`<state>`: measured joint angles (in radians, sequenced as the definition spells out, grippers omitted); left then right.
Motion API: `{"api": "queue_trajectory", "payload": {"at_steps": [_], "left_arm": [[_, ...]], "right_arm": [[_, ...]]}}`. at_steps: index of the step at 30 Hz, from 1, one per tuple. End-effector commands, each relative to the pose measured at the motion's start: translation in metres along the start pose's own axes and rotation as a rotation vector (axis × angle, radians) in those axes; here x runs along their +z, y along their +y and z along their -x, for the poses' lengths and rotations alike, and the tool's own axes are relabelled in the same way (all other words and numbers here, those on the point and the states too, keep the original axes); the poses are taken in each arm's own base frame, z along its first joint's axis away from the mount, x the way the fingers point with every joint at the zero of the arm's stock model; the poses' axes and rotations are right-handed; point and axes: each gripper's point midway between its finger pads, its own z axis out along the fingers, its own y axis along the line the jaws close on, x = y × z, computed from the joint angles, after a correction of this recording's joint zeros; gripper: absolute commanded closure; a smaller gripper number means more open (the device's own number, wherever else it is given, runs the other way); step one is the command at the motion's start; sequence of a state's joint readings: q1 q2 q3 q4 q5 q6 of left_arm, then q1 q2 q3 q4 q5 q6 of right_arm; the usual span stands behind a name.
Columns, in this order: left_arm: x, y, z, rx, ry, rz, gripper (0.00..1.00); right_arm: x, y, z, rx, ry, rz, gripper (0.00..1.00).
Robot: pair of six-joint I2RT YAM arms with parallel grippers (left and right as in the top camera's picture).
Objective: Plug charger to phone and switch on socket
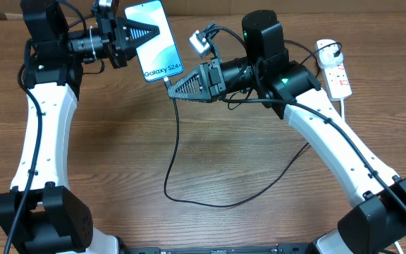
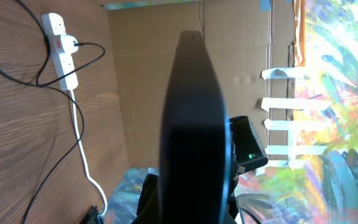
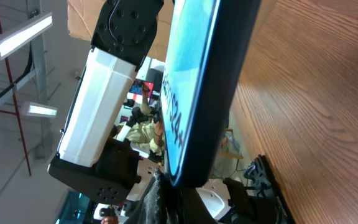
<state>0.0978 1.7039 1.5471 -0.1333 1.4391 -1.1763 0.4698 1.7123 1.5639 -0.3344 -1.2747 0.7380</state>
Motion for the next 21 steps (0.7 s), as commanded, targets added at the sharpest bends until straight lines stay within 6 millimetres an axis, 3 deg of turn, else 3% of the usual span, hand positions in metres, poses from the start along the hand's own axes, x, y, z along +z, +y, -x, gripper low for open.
{"api": "queue_trajectory", "payload": {"at_steps": [1,11,21], "left_arm": [[0.001,-0.017,-0.015,0.048,0.065,-0.030,0.96],[0.001,-0.017,-0.016,0.048,0.067,-0.030,0.96],[0.001,-0.018,-0.018,0.050,0.080,-0.036,0.96]], "right_arm": [[-0.007,-0.009,0.016,0.013,-0.076,-0.055,0.96],[0.006,-0.007,0.017,0.013,-0.091,-0.071,0.96],[0.007,-0.004,0.018,0.009,-0.091,-0.060,0.96]]}}
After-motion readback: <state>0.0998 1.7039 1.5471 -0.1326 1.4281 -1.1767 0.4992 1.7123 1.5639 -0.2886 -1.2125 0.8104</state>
